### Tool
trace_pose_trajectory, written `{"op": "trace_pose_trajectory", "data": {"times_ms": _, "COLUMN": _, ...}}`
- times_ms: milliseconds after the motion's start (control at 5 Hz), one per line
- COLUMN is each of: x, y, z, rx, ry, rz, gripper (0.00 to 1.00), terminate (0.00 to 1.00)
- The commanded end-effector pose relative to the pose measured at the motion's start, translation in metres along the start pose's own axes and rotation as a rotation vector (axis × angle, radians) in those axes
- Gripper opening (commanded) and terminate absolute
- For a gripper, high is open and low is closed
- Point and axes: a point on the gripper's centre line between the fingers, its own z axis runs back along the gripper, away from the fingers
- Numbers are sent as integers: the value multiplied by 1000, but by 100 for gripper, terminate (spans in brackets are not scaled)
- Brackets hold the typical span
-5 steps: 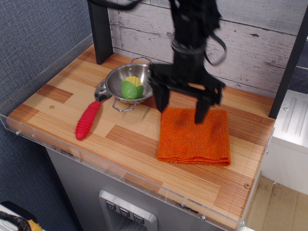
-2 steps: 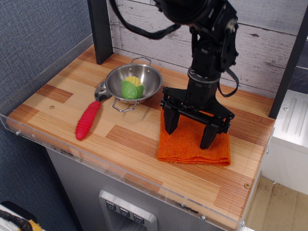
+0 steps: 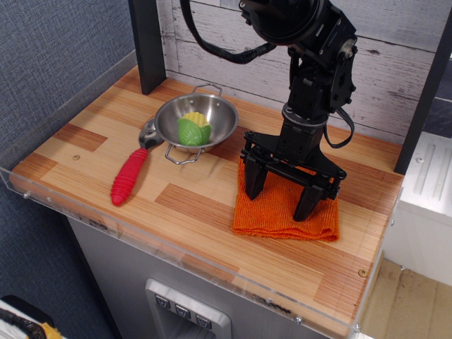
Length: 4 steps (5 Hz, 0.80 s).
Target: Move orange cloth from center of the table to top center of the table
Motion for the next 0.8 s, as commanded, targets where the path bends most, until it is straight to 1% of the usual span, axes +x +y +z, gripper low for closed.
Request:
{"op": "trace_pose_trajectory", "data": {"times_ms": 0, "x": 3, "y": 12, "z": 12, "rx": 49, "ry": -89, "rz": 94, "gripper": 100, "terminate": 0}}
{"op": "trace_pose_trajectory", "data": {"times_ms": 200, "x": 16, "y": 19, "z": 14, "rx": 54, "ry": -102, "rz": 108, "gripper": 100, "terminate": 0}}
{"op": "trace_pose_trajectory", "data": {"times_ms": 400, "x": 30, "y": 25, "z": 12, "rx": 49, "ry": -109, "rz": 128, "gripper": 100, "terminate": 0}}
{"op": "trace_pose_trajectory", "data": {"times_ms": 600, "x": 47, "y": 25, "z": 5, "rx": 57, "ry": -107, "rz": 128, "gripper": 100, "terminate": 0}}
